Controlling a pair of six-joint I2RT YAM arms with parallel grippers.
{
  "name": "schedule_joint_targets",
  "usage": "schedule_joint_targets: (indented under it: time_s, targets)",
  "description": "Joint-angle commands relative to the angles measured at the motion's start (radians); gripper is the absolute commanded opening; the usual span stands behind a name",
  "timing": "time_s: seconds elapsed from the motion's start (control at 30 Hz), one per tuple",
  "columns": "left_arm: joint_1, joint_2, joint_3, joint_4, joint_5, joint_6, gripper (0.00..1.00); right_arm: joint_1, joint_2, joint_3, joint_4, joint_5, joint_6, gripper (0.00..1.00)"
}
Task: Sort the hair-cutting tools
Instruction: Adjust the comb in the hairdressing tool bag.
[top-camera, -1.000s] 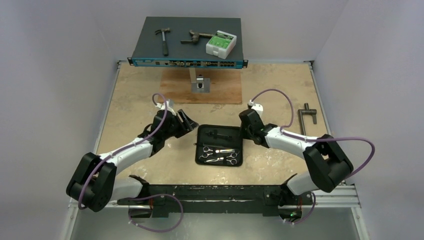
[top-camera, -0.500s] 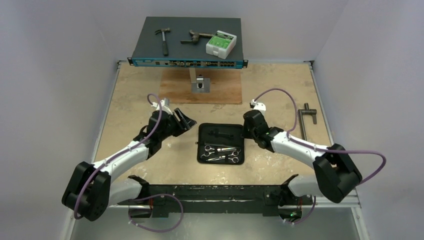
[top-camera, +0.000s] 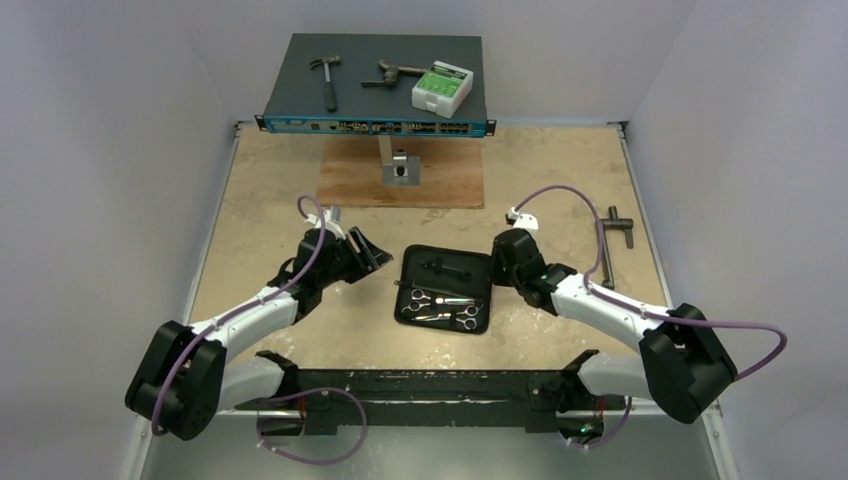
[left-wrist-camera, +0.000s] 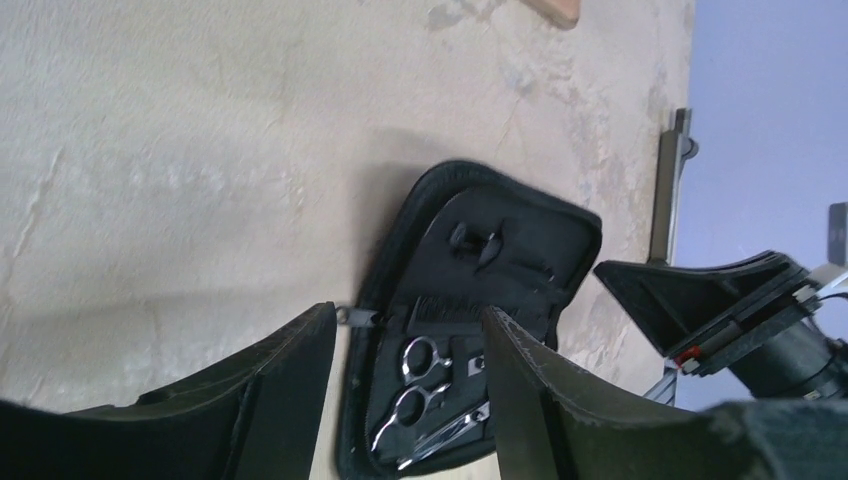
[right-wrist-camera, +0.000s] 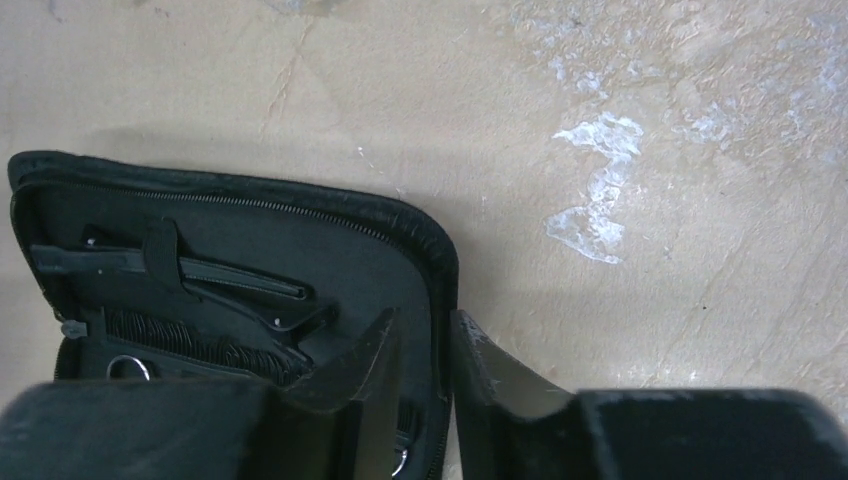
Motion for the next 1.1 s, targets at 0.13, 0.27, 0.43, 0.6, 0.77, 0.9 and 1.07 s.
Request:
schedule_joint_targets:
  time_s: [0.13, 0.27, 0.43, 0.6, 0.77, 0.9, 1.07]
  targets:
    - [-0.006, -0.135, -0.096, -0.123, -0.007, 0.027, 0.54, -0.004, -0.089, 0.019, -0.044, 0.02, -0.001, 0.49]
    - [-0.062, -0.225, -0.154, -0.199, -0.049, 0.022, 0.53, 0.041, -0.142, -0.012, -0.038, -0.03, 0.008, 0.5]
    - [-0.12, -0.377, -0.22, -0.259, -0.073, -0.015, 0.51, 0.219, -0.199, -0.034, -0.004, -0.006, 0.018, 0.16]
    - [-0.192, -0.397, -0.189, -0.201, -0.073, -0.03, 0.46, 0.264, -0.137, -0.025, 0.069, -0.04, 0.031, 0.0]
    - [-0.214, -0.272, -0.164, -0.115, -0.038, -0.024, 0.36, 0.307, -0.015, 0.02, 0.136, -0.034, 0.022, 0.0]
    - [-0.229, -0.188, -0.188, -0.037, -0.022, -0.042, 0.28, 0.335, 0.086, 0.059, 0.145, -0.013, 0.021, 0.0]
    - [-0.246, -0.129, -0.21, 0.027, -0.018, -0.054, 0.25, 0.348, 0.126, 0.069, 0.137, 0.006, 0.022, 0.0]
